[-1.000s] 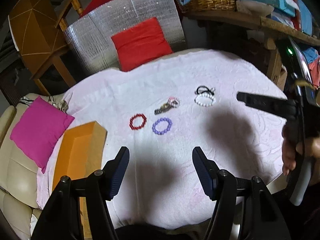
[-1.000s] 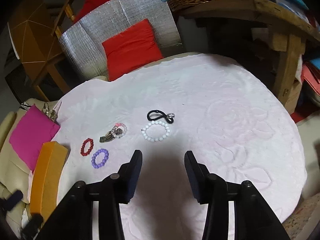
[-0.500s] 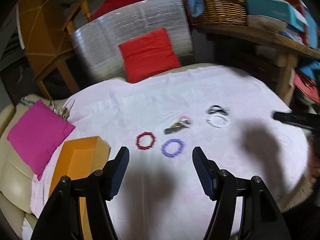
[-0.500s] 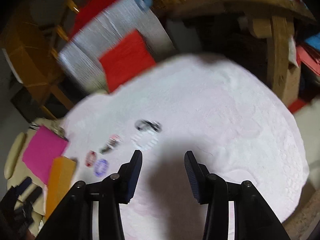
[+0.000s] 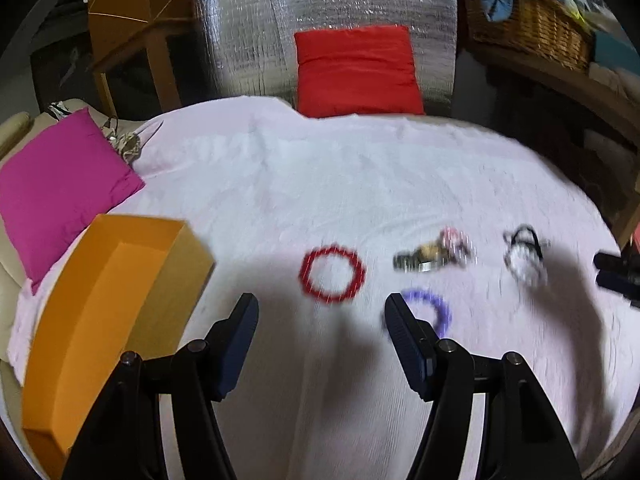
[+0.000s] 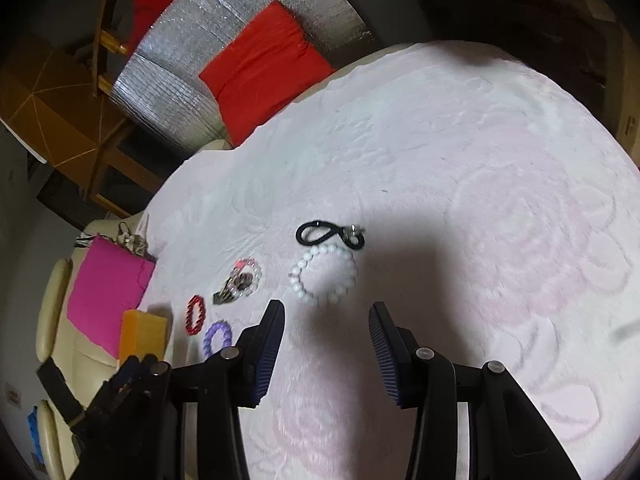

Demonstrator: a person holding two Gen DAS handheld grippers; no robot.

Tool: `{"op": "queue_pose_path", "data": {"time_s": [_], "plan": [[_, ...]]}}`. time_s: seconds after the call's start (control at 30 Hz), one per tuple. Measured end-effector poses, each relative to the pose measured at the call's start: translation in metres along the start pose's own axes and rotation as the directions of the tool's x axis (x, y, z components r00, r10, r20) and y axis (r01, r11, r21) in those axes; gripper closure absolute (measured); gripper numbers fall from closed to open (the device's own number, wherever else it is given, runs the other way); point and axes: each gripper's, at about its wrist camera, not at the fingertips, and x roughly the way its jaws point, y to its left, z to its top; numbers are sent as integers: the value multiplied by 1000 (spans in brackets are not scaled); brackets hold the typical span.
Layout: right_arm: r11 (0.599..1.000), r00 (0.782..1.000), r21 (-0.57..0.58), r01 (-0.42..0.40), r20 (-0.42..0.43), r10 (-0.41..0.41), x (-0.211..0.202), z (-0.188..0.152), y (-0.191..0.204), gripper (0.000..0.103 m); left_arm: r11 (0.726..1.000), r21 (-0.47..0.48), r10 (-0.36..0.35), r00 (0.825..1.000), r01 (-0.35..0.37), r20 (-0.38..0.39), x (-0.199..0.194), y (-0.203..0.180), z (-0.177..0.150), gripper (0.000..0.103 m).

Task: Organize jewelry
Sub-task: 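Move both open tools back over the remaining jewelry on the table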

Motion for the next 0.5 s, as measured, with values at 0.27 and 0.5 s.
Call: {"op": "queue_pose_path", "data": {"time_s": [0.27,0.5], "plan": [[998,999,-40,49,0,-49,24,5,8,55,990,-128,-75,995,65,-70,42,30,6,37],[996,995,-19,92,41,-91,39,27,-1,55,991,-29,-128,991,127,-24,40,18,22,37]]}}
